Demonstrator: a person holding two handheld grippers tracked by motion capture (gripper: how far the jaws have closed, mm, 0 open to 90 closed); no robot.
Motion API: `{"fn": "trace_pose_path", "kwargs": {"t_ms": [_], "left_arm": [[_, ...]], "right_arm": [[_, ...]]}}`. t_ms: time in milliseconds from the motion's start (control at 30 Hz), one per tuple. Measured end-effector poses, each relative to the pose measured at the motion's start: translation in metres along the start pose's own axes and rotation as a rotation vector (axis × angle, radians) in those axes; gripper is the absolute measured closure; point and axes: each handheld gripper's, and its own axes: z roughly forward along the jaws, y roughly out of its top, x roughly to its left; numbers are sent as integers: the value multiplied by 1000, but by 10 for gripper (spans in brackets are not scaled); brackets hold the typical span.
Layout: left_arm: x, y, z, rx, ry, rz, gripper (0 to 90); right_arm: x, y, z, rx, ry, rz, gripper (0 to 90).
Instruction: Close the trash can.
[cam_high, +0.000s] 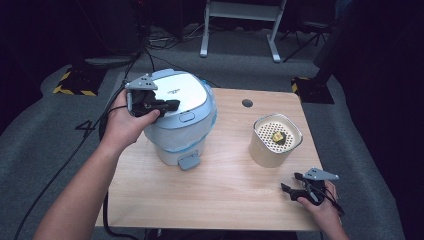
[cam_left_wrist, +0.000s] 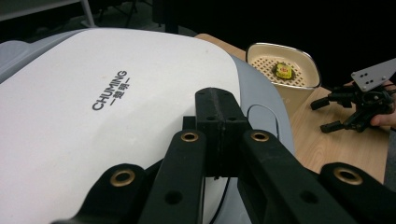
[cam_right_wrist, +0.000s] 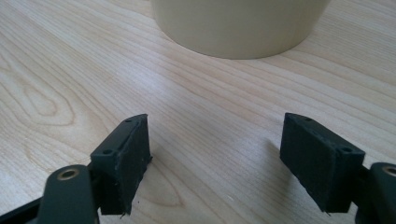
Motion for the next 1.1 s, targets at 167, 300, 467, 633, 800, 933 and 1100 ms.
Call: {"fn": "trace_pose_path", "kwargs": {"t_ms": [167,300,467,633,800,933,1100], "left_arm": [[-5,6,3,39,20,33,900],[-7,8,4,60,31,33,900],[-12,10,10,88,86,78,900],[-9,9,12,42,76,69,846],[-17,8,5,-44,16,54,568],[-31,7,-3,-85,-36,68,456],[-44,-2,-12,-90,-44,87,431]], "right_arm": [[0,0,0,0,0,0,244],[0,0,0,0,0,0,244],[0,0,0,0,-1,0,244],[0,0,0,0,-1,1,244],[0,0,0,1,-1,2,244],[0,0,0,0,-1,0,244],[0,0,0,1,-2,1,244]]}}
